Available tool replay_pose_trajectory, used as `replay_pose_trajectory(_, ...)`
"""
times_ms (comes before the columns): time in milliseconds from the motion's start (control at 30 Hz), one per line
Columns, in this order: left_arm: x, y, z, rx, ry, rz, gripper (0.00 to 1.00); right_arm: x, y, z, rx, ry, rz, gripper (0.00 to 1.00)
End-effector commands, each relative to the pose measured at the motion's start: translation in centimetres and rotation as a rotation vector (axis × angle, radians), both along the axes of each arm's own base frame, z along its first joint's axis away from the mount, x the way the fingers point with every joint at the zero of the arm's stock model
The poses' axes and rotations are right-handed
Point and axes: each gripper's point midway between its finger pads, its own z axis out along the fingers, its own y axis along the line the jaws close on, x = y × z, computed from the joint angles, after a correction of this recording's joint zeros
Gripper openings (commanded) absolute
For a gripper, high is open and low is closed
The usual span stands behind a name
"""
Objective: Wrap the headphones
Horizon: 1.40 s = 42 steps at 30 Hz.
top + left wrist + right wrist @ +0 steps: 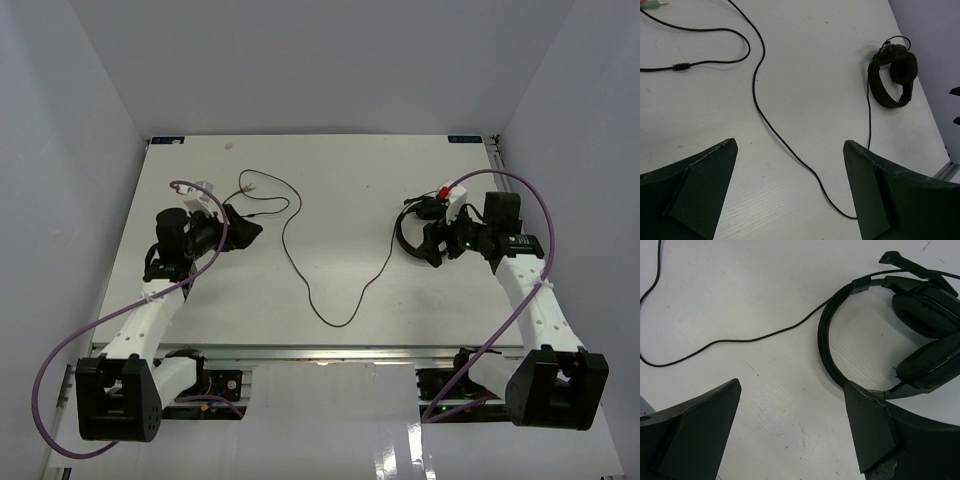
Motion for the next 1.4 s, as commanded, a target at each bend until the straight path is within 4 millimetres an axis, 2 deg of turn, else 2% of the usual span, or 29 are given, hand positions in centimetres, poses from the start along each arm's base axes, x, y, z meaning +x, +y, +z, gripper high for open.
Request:
replay_pose_trajectory(0, -0.7, -5.5, 1.5, -0.131, 0.063, -0.136, 0.98, 0.0, 0.0, 0.9, -0.033, -0.017, 0.044, 0.90)
replay_pose_trajectory(67, 0.1, -9.2, 0.4, -0.105, 0.117, -0.128, 0.98, 0.3, 0.1, 1.2, -0.017, -0.027, 0.033, 0.90)
replay_pose_trajectory(167, -0.5, -17.2, 0.4, -0.135, 0.231, -0.225, 0.98, 1.1, -0.3, 1.3, 0.000, -0.016, -0.045, 0.90)
replay_pose_trajectory(233, 0.8, -20.9, 0.4, -0.145, 0.295, -0.255, 0.98, 1.5, -0.7, 1.2, -0.001, -0.001, -0.077, 0.90)
replay_pose_trajectory(300, 1.1, -22.2, 0.4, -0.146, 0.325, -0.251, 0.98, 1.8, -1.0, 1.1, -0.007, 0.010, -0.095, 0.90)
replay_pose_trajectory(367, 2.4, -25.5, 2.0, -0.150, 0.311, -0.274, 0.97, 1.9, -1.2, 0.4, -0.028, 0.032, -0.083, 0.90)
replay_pose_trajectory(400, 2.8, -26.0, 1.4, -0.139, 0.324, -0.272, 0.97, 1.9, -1.2, 0.2, -0.036, 0.043, -0.080, 0.90)
replay_pose_trajectory(467, 3.0, -26.8, 1.3, -0.133, 0.324, -0.282, 0.97, 1.6, -1.1, -0.4, -0.066, 0.065, -0.031, 0.90)
replay_pose_trajectory(533, 2.9, -27.3, 1.0, -0.125, 0.332, -0.291, 0.97, 0.3, -0.4, -1.6, -0.096, 0.098, 0.092, 0.90)
replay_pose_trajectory(600, 2.3, -26.8, 0.5, -0.111, 0.346, -0.287, 0.97, -0.7, 1.1, -2.2, -0.119, 0.070, 0.212, 0.90)
replay_pose_trajectory(700, 0.8, -24.8, -0.8, -0.065, 0.360, -0.258, 0.97, 0.1, 1.3, -3.0, -0.173, -0.073, 0.281, 0.90)
replay_pose_trajectory(800, -0.8, -22.1, 0.6, -0.048, 0.313, -0.211, 0.97, 2.0, 1.5, -3.7, -0.233, -0.170, 0.324, 0.90)
replay_pose_trajectory(833, -1.3, -21.3, 0.9, -0.043, 0.301, -0.198, 0.97, 2.8, 1.6, -4.0, -0.253, -0.172, 0.340, 0.90)
replay_pose_trajectory(900, -2.9, -19.5, 0.1, -0.021, 0.311, -0.173, 0.97, 3.7, 1.9, -4.9, -0.265, -0.132, 0.348, 0.90)
replay_pose_trajectory(967, -4.0, -17.8, 2.0, -0.035, 0.267, -0.146, 0.97, 4.9, 2.1, -6.3, -0.290, -0.070, 0.335, 0.93)
replay_pose_trajectory(1033, -5.4, -16.1, 3.0, -0.043, 0.237, -0.118, 0.97, 5.4, 2.6, -7.8, -0.312, -0.016, 0.328, 0.97)
replay_pose_trajectory(1067, -6.1, -15.1, 3.4, -0.048, 0.220, -0.100, 0.97, 5.5, 2.8, -8.6, -0.322, 0.011, 0.327, 0.98)
replay_pose_trajectory(1100, -6.7, -14.4, 2.8, -0.039, 0.232, -0.088, 0.97, 5.8, 3.0, -9.2, -0.320, 0.032, 0.312, 1.00)
replay_pose_trajectory(1167, -7.7, -12.7, 4.1, -0.058, 0.195, -0.054, 0.97, 6.0, 3.4, -10.0, -0.344, 0.053, 0.298, 0.92)
replay_pose_trajectory(1300, -9.1, -10.2, 5.3, -0.069, 0.145, 0.002, 0.98, 6.0, 3.5, -12.3, -0.401, 0.117, 0.299, 0.78)
replay_pose_trajectory(1367, -9.8, -9.2, 5.8, -0.069, 0.130, 0.016, 0.98, 5.8, 3.5, -12.8, -0.420, 0.136, 0.337, 0.65)
